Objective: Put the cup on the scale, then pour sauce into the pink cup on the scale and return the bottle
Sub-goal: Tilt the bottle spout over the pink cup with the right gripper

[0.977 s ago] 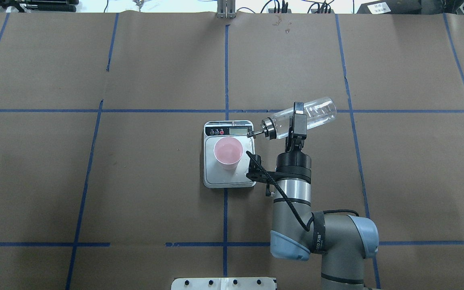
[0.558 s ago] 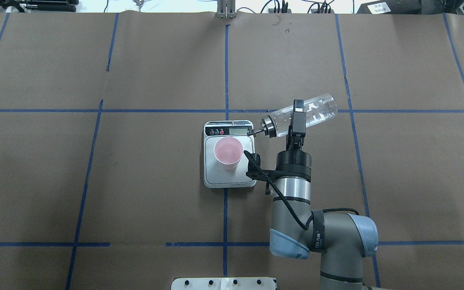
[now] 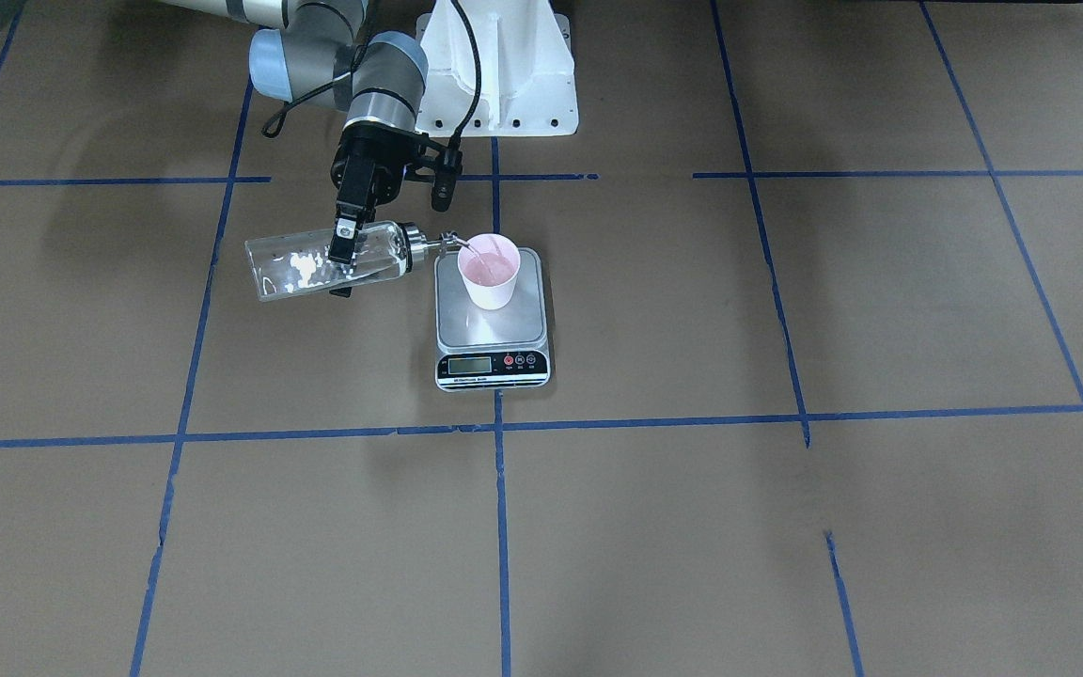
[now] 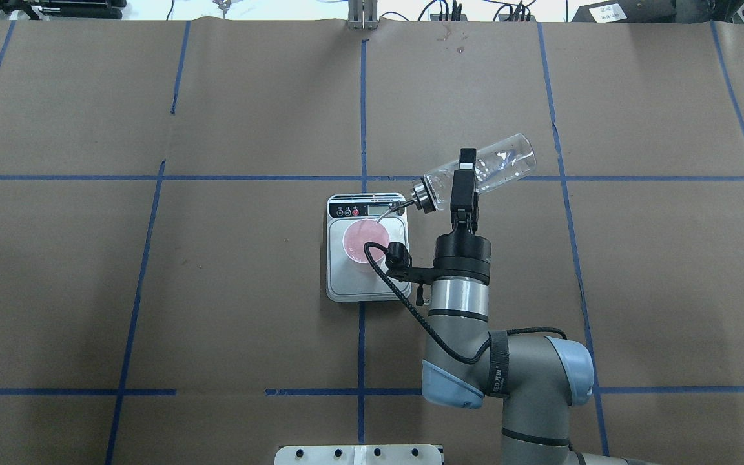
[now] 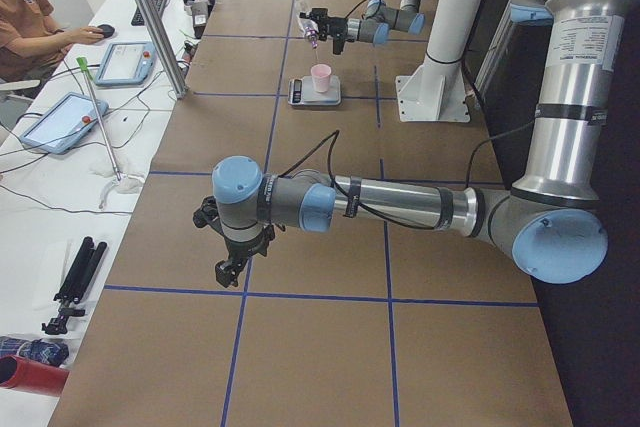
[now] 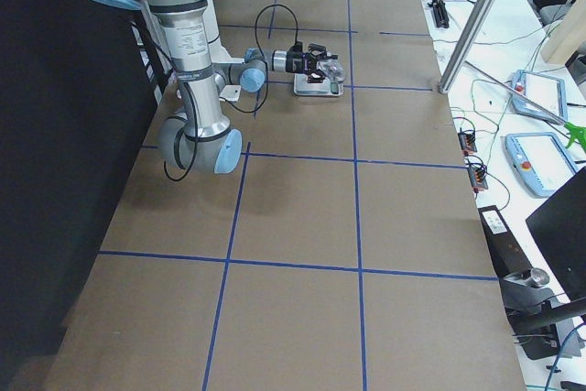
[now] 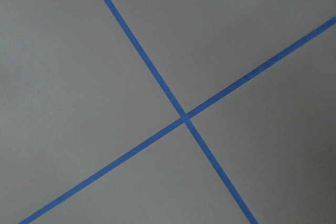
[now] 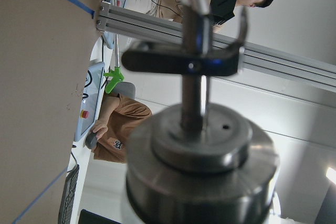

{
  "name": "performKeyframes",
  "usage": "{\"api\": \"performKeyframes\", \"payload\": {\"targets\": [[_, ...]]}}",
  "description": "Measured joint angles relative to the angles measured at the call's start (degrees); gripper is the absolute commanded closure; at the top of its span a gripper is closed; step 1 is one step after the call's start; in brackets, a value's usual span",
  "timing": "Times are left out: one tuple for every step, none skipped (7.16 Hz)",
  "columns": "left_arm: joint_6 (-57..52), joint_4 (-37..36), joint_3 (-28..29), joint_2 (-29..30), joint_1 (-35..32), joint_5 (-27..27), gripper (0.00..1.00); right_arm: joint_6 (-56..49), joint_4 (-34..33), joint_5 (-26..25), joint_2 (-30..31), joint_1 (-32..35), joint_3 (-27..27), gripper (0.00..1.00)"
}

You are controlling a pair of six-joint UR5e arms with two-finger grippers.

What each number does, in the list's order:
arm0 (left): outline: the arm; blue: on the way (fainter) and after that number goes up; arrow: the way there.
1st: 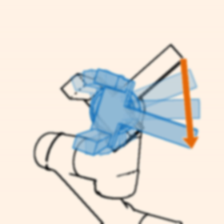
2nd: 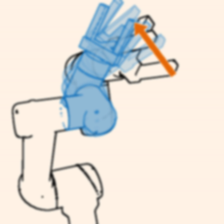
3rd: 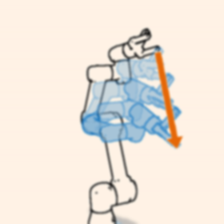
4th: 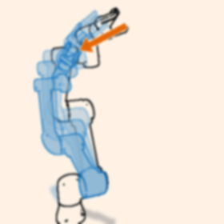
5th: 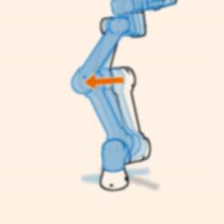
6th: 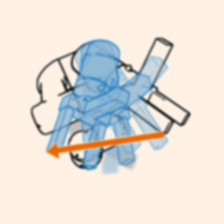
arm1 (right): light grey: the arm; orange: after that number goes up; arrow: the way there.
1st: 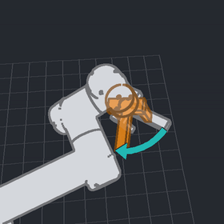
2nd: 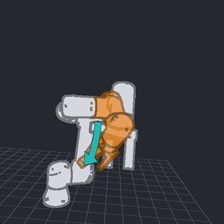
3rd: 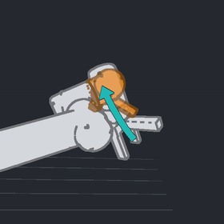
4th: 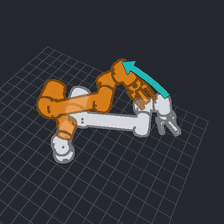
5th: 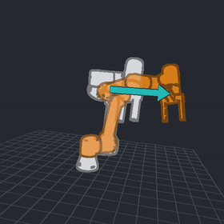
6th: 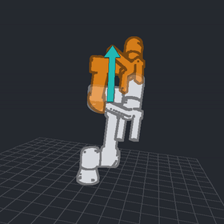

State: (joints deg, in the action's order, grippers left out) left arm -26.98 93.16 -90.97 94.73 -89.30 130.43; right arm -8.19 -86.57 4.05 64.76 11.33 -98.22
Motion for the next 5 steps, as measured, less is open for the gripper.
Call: {"api": "performKeyframes", "payload": {"targets": [[0.0,0.0,0.1,0.1,0.0,0.0,0.0,-1.2,0.0,-0.7,-0.1,0.0,0.4,1.0],[0.0,0.0,0.2,0.1,0.0,0.0,0.0,-2.7,0.1,-1.2,-0.3,0.1,0.5,1.0],[0.0,0.0,0.3,0.1,0.0,0.0,0.0,-4.4,0.1,-1.9,-0.7,0.2,0.5,1.0],[0.0,0.0,0.3,0.1,0.0,0.1,0.0,-6.2,0.2,-2.6,-1.0,0.2,0.6,1.0],[0.0,0.0,0.3,0.1,0.0,0.1,0.0,-7.1,0.5,-2.9,-1.3,0.3,0.6,1.0]]}}
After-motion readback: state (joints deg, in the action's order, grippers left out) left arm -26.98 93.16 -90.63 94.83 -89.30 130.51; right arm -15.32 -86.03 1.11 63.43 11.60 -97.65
